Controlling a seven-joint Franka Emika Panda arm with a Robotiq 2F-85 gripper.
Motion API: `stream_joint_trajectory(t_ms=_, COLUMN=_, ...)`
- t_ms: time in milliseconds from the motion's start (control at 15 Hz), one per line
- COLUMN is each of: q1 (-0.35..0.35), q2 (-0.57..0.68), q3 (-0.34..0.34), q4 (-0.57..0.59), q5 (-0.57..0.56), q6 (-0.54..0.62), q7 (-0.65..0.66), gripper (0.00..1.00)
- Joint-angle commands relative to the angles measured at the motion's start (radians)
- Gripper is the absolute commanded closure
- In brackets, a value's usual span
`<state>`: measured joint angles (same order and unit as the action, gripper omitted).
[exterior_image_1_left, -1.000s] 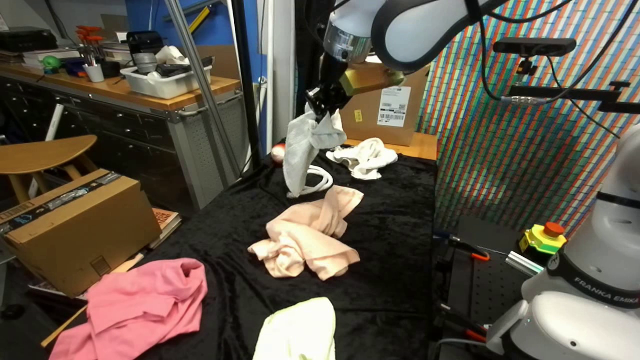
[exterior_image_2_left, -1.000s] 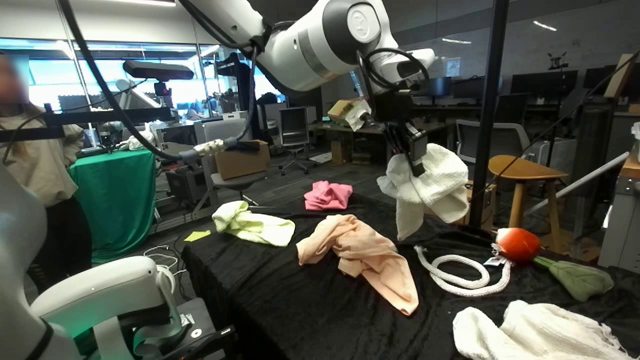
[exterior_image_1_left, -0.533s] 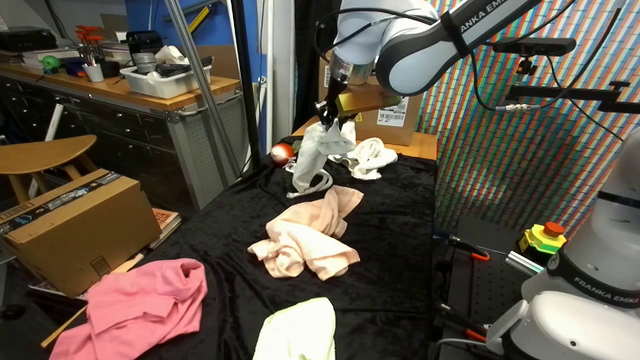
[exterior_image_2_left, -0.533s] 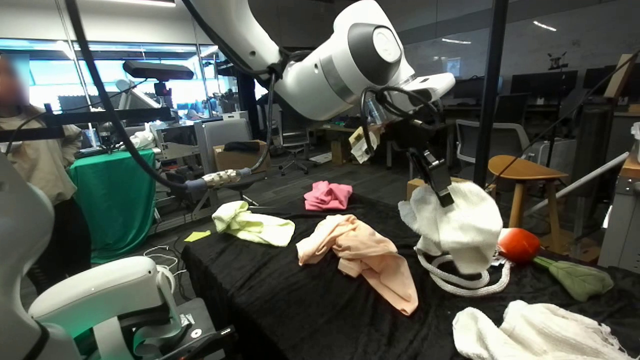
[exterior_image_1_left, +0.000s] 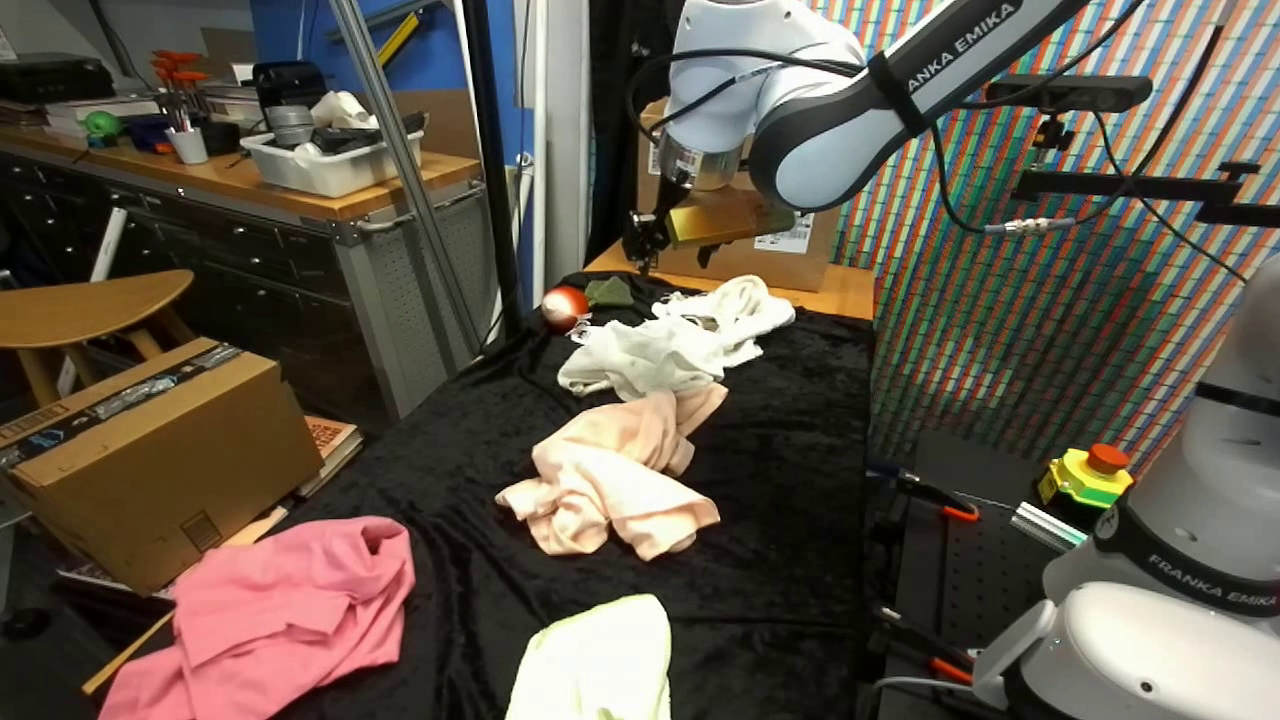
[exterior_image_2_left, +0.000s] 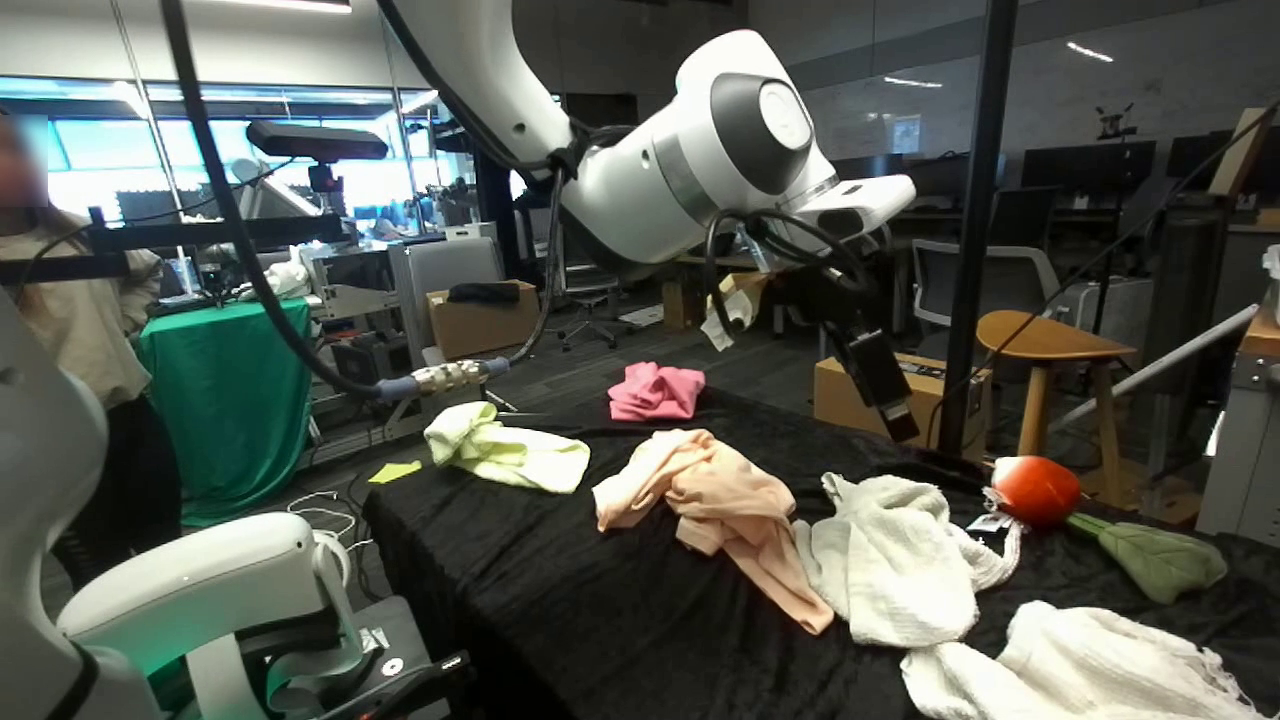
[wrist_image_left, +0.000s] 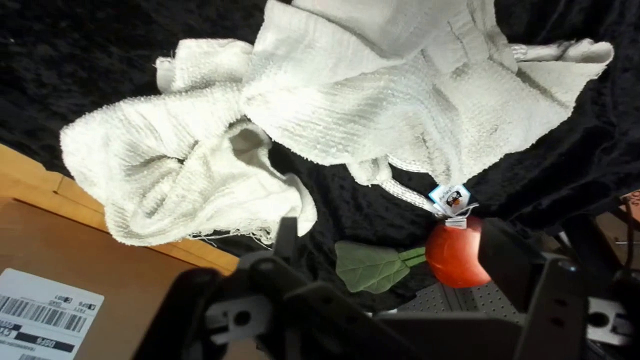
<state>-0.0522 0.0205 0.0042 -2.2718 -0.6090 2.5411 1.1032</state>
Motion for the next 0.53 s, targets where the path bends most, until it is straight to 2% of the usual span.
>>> stream_joint_trajectory(t_ms=0, q1=-0.006, q2=0.005, q3=-0.043, q4=-0.011, q5=-0.027, q6=-0.002, q7=0.048, gripper=0.00)
stream_joint_trajectory(t_ms=467, q1=-0.059, q2=0.050, q3=-0.141, q4=-0.060, q5=0.029, q6=0.044, q7=0.046, gripper=0.00)
